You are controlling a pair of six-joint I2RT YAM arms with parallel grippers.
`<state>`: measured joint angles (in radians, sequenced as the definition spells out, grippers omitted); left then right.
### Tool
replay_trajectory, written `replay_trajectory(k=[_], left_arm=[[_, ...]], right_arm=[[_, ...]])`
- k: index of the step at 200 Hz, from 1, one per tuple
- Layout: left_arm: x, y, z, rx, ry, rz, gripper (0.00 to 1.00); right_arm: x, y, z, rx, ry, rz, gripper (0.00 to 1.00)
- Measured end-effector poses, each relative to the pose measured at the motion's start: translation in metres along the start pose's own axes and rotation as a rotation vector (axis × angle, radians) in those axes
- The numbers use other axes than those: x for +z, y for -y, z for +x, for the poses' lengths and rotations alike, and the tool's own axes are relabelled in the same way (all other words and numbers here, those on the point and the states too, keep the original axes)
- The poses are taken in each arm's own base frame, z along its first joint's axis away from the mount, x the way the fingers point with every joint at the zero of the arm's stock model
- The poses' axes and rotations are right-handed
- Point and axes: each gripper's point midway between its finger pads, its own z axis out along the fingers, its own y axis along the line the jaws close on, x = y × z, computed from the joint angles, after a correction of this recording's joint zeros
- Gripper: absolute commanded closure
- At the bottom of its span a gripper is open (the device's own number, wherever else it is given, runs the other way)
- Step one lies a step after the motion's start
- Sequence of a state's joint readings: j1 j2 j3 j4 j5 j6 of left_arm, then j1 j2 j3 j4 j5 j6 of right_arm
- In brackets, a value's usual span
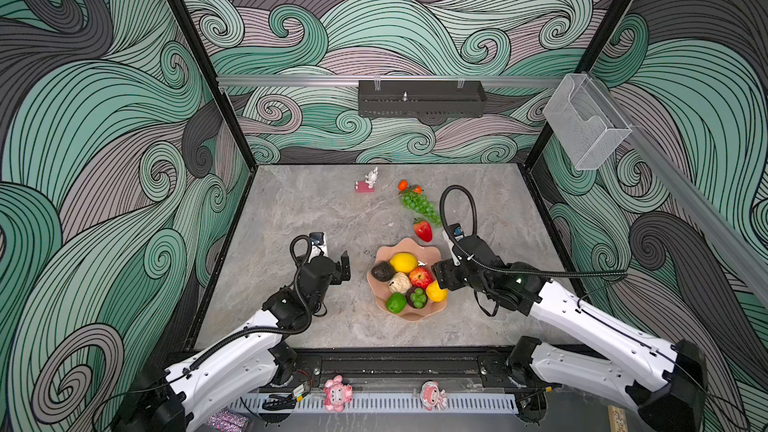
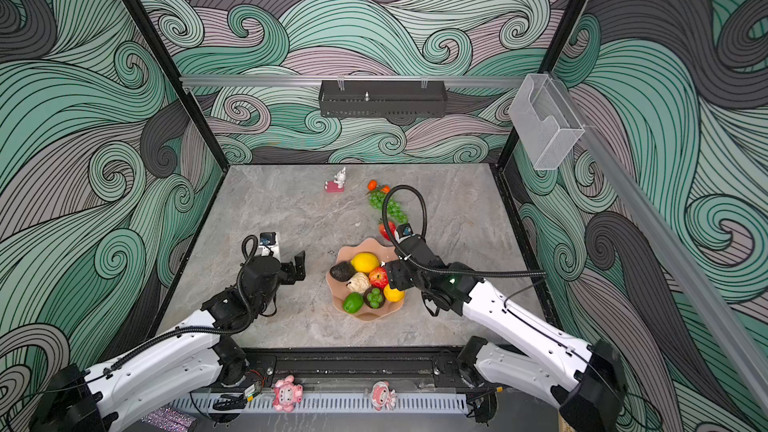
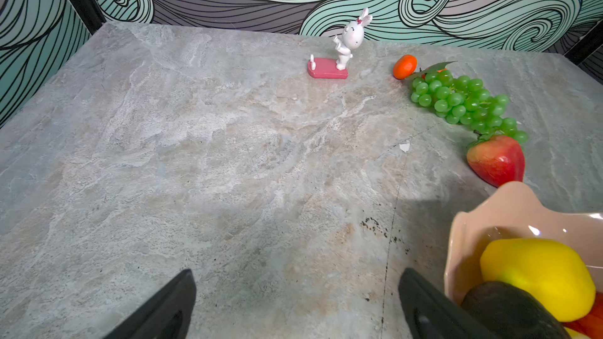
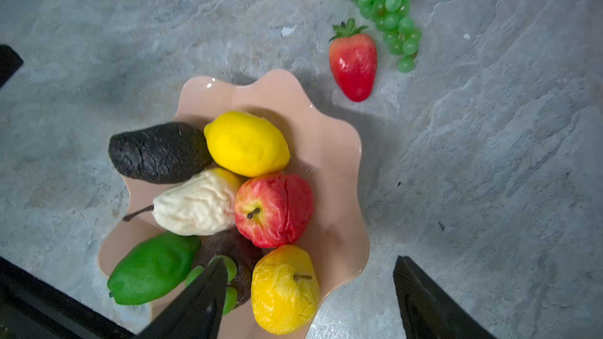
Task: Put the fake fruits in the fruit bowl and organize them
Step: 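Open the right gripper and reach it toward the red apple by the grapes, then grasp the red apple with the right gripper and lift it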
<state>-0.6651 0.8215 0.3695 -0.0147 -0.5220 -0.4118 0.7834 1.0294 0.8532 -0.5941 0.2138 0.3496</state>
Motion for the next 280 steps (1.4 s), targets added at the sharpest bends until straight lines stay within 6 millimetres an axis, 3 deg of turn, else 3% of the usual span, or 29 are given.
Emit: replay_trajectory(k=[35, 75, 110, 145, 242, 280], left_arm=[[0.001, 0.001, 0.001, 0.002, -0.007, 0.013, 0.01], [0.0, 0.006, 0.002, 0.03, -0.014, 0.044, 0.01], [-0.007, 0.01, 0.002, 0.043, 0.017, 0.1, 0.01], [-0.006, 0.01, 0.008, 0.059, 0.017, 0.115, 0.01], [-0.004, 0.021, 0.007, 0.065, 0.019, 0.171, 0.01], [-0.002, 0.023, 0.009, 0.069, 0.012, 0.177, 0.01]], right_arm=[[0.014, 0.009, -0.034, 0.019, -0.021, 0.006, 0.18], [0.064, 0.016, -0.053, 0.047, -0.129, -0.014, 0.2], [0.109, 0.028, -0.048, 0.092, -0.234, -0.036, 0.23], [0.139, 0.039, -0.04, 0.116, -0.297, -0.035, 0.25], [0.198, 0.045, -0.034, 0.135, -0.338, -0.055, 0.29], [0.21, 0.047, -0.037, 0.121, -0.334, -0.047, 0.31]])
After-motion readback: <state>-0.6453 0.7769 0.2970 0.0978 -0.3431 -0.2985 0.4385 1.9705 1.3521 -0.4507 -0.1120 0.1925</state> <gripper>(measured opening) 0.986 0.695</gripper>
